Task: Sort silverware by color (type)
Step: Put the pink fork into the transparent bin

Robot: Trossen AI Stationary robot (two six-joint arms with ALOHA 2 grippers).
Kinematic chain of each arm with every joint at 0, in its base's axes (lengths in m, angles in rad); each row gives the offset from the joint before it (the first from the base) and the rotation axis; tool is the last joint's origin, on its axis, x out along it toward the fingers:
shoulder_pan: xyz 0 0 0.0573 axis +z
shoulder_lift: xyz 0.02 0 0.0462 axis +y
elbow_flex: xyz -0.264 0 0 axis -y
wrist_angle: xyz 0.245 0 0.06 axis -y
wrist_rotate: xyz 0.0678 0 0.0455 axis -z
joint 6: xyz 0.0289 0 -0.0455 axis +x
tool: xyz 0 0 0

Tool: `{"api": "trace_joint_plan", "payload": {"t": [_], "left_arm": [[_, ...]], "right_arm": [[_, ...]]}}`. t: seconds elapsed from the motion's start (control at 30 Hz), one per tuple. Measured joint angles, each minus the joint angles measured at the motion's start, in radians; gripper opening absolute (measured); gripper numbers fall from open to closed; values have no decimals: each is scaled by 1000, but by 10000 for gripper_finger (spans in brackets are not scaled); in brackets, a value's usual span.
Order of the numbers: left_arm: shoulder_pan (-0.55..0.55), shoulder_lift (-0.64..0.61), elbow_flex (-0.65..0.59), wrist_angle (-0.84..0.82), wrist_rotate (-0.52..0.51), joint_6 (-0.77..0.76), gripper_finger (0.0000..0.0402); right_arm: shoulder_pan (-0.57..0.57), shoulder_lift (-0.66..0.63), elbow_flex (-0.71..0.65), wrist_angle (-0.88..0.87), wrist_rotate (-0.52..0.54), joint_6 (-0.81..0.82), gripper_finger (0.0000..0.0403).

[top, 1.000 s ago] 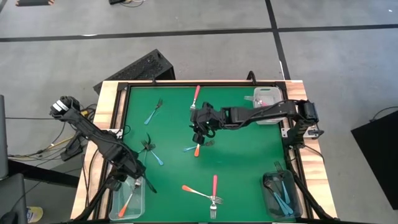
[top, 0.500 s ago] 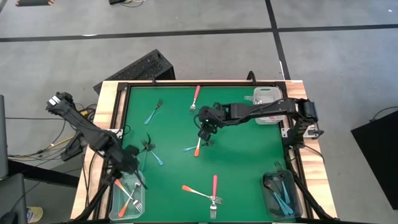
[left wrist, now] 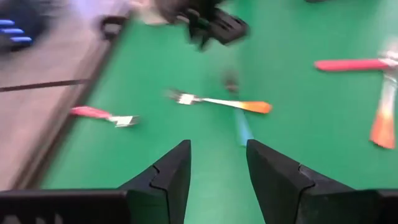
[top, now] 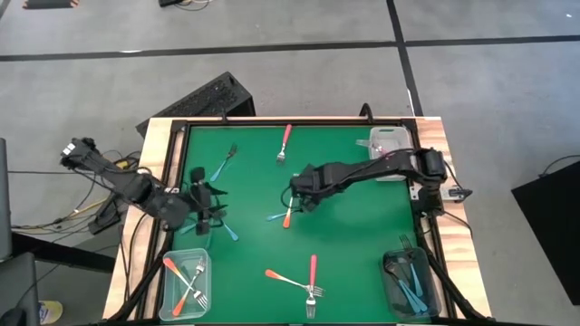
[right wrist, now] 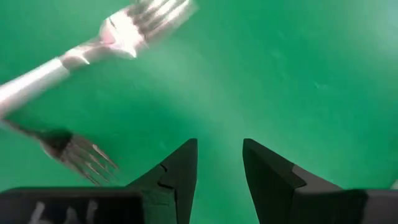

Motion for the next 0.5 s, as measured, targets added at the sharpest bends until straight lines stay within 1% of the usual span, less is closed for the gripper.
{"api": "trace_joint_plan", "payload": {"t": [0.1, 0.17, 0.27, 0.37, 0.43, 0.5], "left_arm": [[88, -1, -114, 231, 211, 110, 142], [149, 3, -199, 400, 304, 153, 142], [243, 15, -330, 686, 400, 181, 142], [331, 30, -434, 942, 478, 192, 142], [386, 37, -478, 1043, 511, 191, 142], [428, 51, -492, 1117, 536, 189, 142]], "right_arm": [[42, -3, 0, -50, 15, 63, 155], [70, -16, -1, -88, 53, 114, 155], [108, -28, 1, -152, 123, 216, 155], [150, -51, -1, -260, 128, 309, 155], [177, -60, 1, -306, 111, 353, 155], [201, -65, 0, -328, 67, 384, 155]]}}
